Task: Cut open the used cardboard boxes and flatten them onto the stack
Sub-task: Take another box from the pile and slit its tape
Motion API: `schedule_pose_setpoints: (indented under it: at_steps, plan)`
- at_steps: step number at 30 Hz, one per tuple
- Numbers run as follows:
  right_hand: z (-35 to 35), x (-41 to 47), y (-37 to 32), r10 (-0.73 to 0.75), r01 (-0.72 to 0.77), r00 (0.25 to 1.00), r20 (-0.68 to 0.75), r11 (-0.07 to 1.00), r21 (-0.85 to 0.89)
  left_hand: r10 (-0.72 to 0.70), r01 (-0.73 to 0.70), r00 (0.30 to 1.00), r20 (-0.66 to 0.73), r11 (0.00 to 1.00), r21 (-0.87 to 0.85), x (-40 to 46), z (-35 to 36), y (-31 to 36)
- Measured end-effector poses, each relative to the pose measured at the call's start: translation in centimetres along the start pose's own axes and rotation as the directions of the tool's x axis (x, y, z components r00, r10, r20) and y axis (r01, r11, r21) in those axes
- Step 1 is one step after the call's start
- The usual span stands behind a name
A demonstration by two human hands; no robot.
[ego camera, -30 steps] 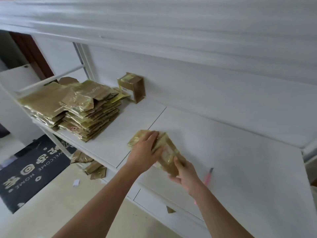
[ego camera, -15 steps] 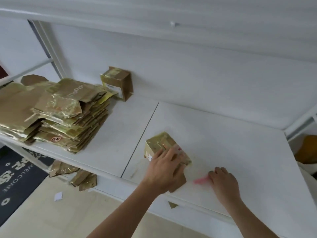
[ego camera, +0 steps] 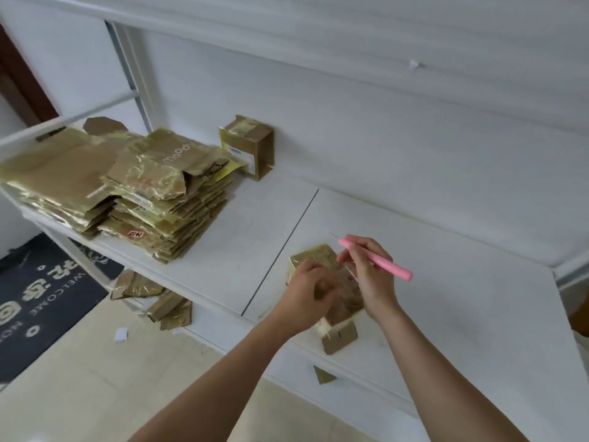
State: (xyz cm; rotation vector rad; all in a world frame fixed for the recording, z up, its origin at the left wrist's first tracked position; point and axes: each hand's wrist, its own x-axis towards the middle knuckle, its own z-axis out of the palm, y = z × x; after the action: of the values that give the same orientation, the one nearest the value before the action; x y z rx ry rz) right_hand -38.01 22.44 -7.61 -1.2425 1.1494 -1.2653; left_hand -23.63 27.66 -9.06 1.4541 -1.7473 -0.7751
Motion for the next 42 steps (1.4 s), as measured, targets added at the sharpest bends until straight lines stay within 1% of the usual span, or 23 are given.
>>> schedule_pose_setpoints:
  at_steps: [1,3,4,5,6,7,8,9,12,16,19,24,27,30,33,36,39,42]
  plan:
    - [0.1,-0.1,0.5,0.015,-0.015,1.0,0.0,1.0,-0.017,-0.039,0.041,0.996,-0.085,0.999,0.012,0.1,-0.5,-0.3]
    - [0.1,-0.4,1.2,0.036,-0.037,0.999,-0.033,0.999,-0.019,-0.109,0.15,0.953,-0.282,0.98,0.13,0.4,-1.4,-1.3]
    - [0.0,-0.4,1.5,0.037,-0.037,0.998,-0.05,0.999,-0.004,-0.144,0.199,0.938,-0.316,0.969,0.149,0.6,-1.6,-1.8]
    - [0.0,-0.4,1.6,0.033,-0.034,0.997,-0.062,0.999,-0.004,-0.202,0.247,0.935,-0.291,0.961,0.127,0.9,-1.7,-2.2]
    - [-0.2,-0.3,1.7,0.029,-0.03,0.998,-0.064,0.999,-0.019,-0.282,0.3,0.932,-0.226,0.953,0.049,1.1,-1.6,-2.4]
    - [-0.4,-0.1,1.9,0.026,-0.029,0.998,-0.056,0.999,-0.042,-0.36,0.352,0.919,-0.161,0.933,-0.073,1.4,-1.3,-2.4]
    - [-0.5,0.0,2.0,0.022,-0.024,0.999,-0.044,0.998,-0.06,-0.411,0.385,0.902,-0.13,0.904,-0.188,1.5,-0.9,-2.4]
    - [-0.7,0.2,2.1,0.013,-0.015,0.999,-0.032,0.997,-0.072,-0.436,0.393,0.888,-0.143,0.883,-0.256,1.7,-0.5,-2.4]
    - [-0.7,0.9,1.7,-0.025,0.027,0.999,0.021,0.996,-0.088,-0.455,0.397,0.868,-0.2,0.877,-0.272,2.3,-0.4,-2.3]
    - [0.0,1.6,1.6,-0.054,0.062,0.995,0.081,0.993,-0.099,-0.485,0.426,0.851,-0.204,0.863,-0.272,2.5,-0.8,-2.6]
    - [0.6,2.0,1.7,-0.072,0.09,0.991,0.114,0.983,-0.157,-0.484,0.429,0.85,-0.208,0.865,-0.26,2.4,-0.8,-2.4]
    - [0.7,1.8,2.4,-0.152,0.191,0.97,0.192,0.959,-0.207,-0.532,0.454,0.805,-0.261,0.837,-0.307,2.7,-0.7,-2.1]
    - [0.2,1.9,3.0,-0.188,0.237,0.956,0.224,0.947,-0.219,-0.534,0.459,0.798,-0.28,0.839,-0.293,2.9,-0.4,-2.0]
    - [-0.2,1.7,3.7,-0.151,0.222,0.95,0.273,0.942,-0.252,-0.563,0.517,0.784,-0.261,0.825,-0.229,2.5,0.3,-2.5]
    - [-0.1,1.4,4.3,-0.145,0.261,0.925,0.351,0.914,-0.311,-0.603,0.54,0.753,-0.266,0.795,-0.275,2.0,1.0,-3.4]
    - [-0.1,1.9,4.4,-0.127,0.276,0.902,0.413,0.905,-0.324,-0.623,0.561,0.733,-0.274,0.781,-0.276,2.3,1.3,-3.6]
    - [-0.3,2.2,4.5,-0.103,0.269,0.894,0.437,0.902,-0.337,-0.627,0.579,0.731,-0.267,0.778,-0.242,2.7,1.3,-3.7]
    - [-0.3,2.4,4.5,-0.093,0.301,0.883,0.46,0.865,-0.402,-0.634,0.59,0.728,-0.262,0.773,-0.233,3.0,1.3,-3.8]
